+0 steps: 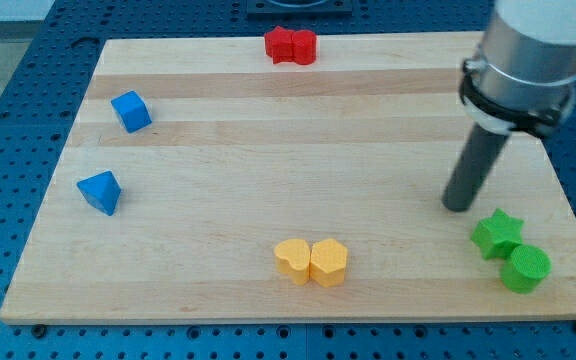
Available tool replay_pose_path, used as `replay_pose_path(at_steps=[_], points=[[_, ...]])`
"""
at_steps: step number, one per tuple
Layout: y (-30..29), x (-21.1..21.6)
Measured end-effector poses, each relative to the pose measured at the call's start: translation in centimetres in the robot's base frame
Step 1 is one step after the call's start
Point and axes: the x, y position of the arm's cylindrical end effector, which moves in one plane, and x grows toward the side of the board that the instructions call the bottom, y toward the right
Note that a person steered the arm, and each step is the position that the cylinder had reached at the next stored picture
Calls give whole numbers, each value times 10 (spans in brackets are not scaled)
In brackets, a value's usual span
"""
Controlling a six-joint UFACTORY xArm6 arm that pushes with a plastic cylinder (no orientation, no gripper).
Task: Nudge the blue cube down a bit
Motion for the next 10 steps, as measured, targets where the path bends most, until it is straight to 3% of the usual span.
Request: replay_pose_path(at_steps=[5, 6, 7, 9, 10], points=[[-374, -93], [-448, -96], [-464, -99], [-421, -154], [-418, -159]])
